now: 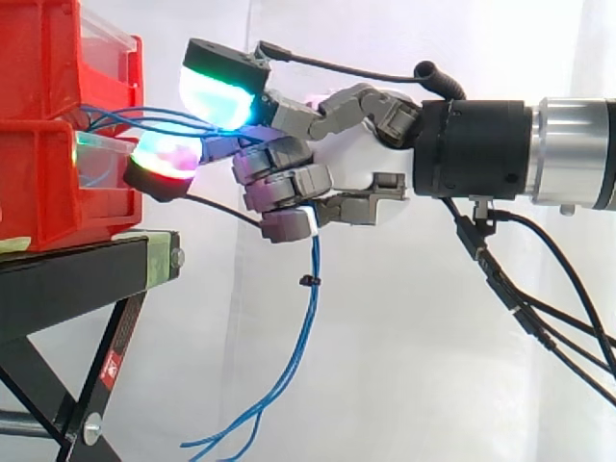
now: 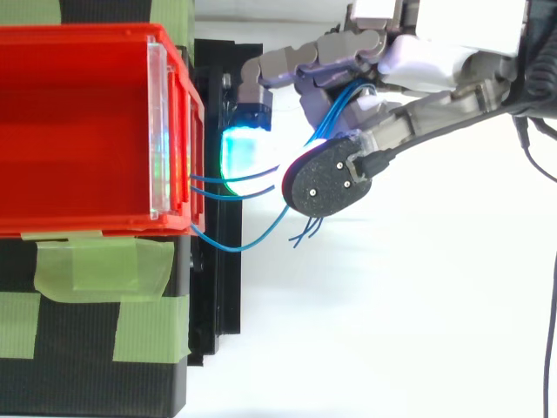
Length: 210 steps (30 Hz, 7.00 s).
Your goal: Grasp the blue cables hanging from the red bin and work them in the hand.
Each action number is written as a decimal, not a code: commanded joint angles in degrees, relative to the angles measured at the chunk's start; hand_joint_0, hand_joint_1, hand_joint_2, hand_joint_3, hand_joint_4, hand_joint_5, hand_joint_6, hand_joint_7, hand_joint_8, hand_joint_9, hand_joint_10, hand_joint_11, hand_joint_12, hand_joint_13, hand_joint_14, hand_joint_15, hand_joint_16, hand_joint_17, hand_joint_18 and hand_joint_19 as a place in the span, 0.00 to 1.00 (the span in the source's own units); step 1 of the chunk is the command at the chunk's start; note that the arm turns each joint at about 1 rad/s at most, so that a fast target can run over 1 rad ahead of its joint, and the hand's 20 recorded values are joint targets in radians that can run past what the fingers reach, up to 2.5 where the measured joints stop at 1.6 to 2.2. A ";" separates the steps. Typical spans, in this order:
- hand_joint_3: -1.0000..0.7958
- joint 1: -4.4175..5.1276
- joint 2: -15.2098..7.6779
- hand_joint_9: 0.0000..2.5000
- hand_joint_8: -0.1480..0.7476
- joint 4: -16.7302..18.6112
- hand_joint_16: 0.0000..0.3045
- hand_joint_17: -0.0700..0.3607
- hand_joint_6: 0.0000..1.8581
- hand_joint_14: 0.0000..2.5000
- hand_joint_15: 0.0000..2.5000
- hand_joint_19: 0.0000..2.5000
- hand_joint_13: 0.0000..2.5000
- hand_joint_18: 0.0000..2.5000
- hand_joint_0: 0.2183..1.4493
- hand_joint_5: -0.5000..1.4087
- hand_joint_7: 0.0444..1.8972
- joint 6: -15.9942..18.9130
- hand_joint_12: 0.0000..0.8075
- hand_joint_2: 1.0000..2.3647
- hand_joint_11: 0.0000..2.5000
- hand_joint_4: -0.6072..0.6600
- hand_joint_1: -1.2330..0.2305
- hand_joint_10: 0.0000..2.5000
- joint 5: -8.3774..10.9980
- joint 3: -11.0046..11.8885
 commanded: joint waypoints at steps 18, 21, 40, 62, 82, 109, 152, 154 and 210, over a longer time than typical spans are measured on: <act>0.25 -0.06 0.00 0.23 0.60 0.36 0.15 0.40 0.00 1.00 0.61 0.49 0.32 0.53 0.63 0.42 0.69 0.09 0.54 0.01 0.75 0.69 0.41 1.00 -0.12 -0.01; 0.29 -0.06 0.00 0.22 0.59 0.36 0.15 0.40 0.00 1.00 0.60 0.48 0.32 0.52 0.64 0.42 0.69 0.09 0.54 0.02 0.75 0.69 0.41 1.00 -0.12 -0.01; 0.53 -0.06 0.00 0.18 0.61 0.45 0.17 0.44 0.00 1.00 0.60 0.41 0.29 0.46 0.61 0.38 0.65 0.01 0.57 0.01 0.75 0.69 0.36 1.00 -0.12 -0.01; 0.59 -0.15 -0.09 0.14 0.61 0.45 0.17 0.44 0.00 1.00 0.58 0.45 0.24 0.42 0.63 0.34 0.63 -0.08 0.56 0.01 0.73 0.70 0.35 1.00 -0.12 -0.01; 0.75 -0.15 0.00 0.13 0.59 0.54 0.17 0.43 0.00 1.00 0.59 0.41 0.22 0.35 0.72 0.35 0.63 0.71 0.56 0.02 0.73 0.65 0.36 1.00 -0.12 -0.01; 0.75 0.03 0.97 0.11 0.57 -1.75 0.15 0.41 0.00 1.00 0.57 0.42 0.19 0.30 0.78 0.33 0.65 2.64 0.54 0.00 0.72 0.58 0.34 1.00 -5.84 1.39; 0.65 0.12 1.84 0.12 0.57 -5.35 0.15 0.40 0.00 1.00 0.58 0.42 0.19 0.30 0.77 0.34 0.65 6.69 0.53 0.01 0.72 0.60 0.35 1.00 -11.64 1.30; 0.59 0.12 1.84 0.12 0.57 -5.44 0.15 0.40 0.00 1.00 0.58 0.44 0.19 0.32 0.76 0.34 0.65 6.69 0.53 0.01 0.73 0.60 0.35 1.00 -11.64 1.22; 0.01 0.29 1.76 0.31 0.58 -5.35 0.15 0.40 0.05 1.00 0.61 0.52 0.35 0.57 0.54 0.52 0.71 6.69 0.52 0.00 0.78 0.64 0.39 1.00 -7.68 1.22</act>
